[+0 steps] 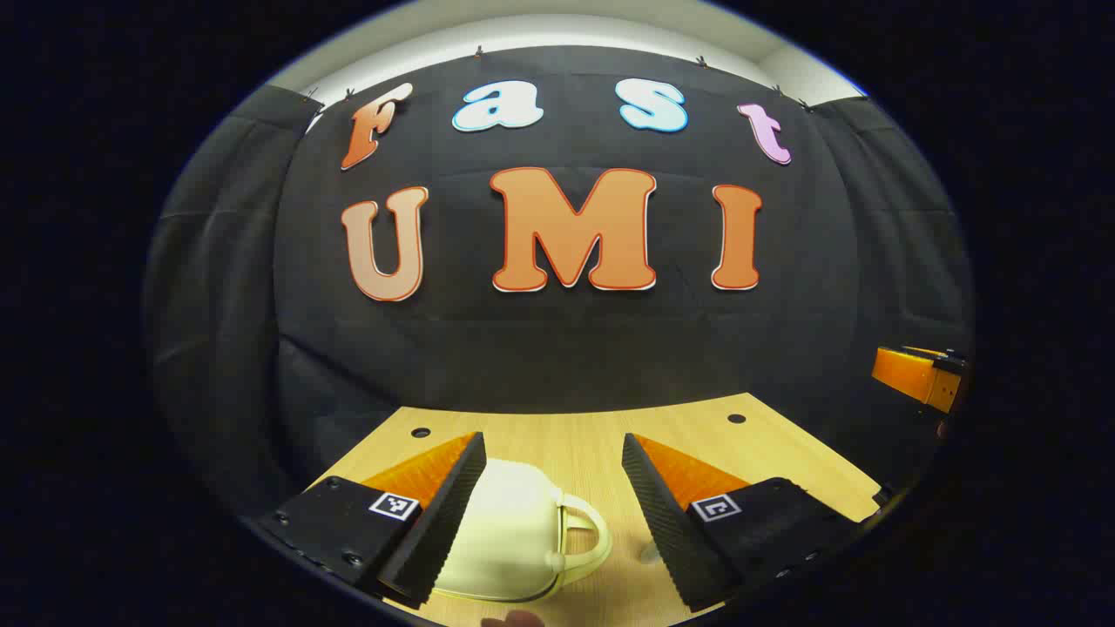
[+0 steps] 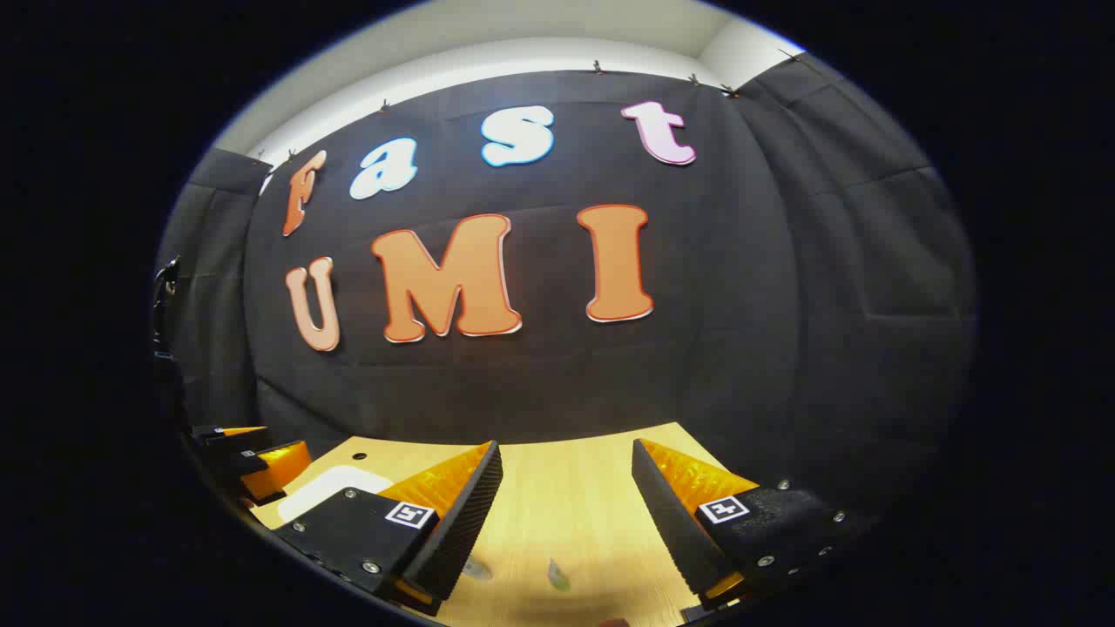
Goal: First open the suitcase, pack the skin care products into it, and then close the suitcase.
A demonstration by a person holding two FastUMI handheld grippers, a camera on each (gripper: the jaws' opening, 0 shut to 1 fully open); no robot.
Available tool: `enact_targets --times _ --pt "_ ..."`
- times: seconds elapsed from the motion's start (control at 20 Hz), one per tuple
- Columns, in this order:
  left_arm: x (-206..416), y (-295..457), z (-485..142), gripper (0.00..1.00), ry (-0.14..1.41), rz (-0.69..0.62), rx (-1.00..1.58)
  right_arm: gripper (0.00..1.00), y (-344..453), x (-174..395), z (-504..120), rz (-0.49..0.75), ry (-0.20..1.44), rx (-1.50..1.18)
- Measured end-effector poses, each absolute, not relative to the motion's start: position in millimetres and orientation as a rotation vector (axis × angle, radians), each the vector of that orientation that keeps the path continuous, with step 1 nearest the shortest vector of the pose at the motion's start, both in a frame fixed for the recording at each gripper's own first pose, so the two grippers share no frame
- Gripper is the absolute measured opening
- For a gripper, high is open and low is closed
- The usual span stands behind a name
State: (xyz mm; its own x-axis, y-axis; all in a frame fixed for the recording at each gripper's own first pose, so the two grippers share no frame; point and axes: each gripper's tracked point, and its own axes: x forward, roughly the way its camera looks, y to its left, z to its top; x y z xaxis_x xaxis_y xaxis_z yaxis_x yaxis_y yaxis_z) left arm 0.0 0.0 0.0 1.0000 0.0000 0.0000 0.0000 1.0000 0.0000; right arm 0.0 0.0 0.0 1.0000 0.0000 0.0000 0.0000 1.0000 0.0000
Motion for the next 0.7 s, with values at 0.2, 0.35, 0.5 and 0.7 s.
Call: enact_targets --times 0.2,0.35,0.5,0.7 --pt "-0.8 10.2 -4.3 0.97 0.020 0.050 -0.022 0.95 14.4 8.2 -9.4 0.061 0.022 -0.061" --pt "-4.6 12.4 -5.4 0.98 0.000 0.056 -0.021 0.95 14.1 14.2 -12.7 0.063 0.020 -0.042" --pt "-5.2 12.6 -6.0 0.97 -0.008 0.045 -0.016 0.95 17.2 13.3 -18.7 0.057 0.038 -0.034" --pt "-7.2 15.1 -5.2 0.97 -0.010 0.031 -0.008 0.95 14.1 6.0 -16.8 0.027 0.019 -0.066"
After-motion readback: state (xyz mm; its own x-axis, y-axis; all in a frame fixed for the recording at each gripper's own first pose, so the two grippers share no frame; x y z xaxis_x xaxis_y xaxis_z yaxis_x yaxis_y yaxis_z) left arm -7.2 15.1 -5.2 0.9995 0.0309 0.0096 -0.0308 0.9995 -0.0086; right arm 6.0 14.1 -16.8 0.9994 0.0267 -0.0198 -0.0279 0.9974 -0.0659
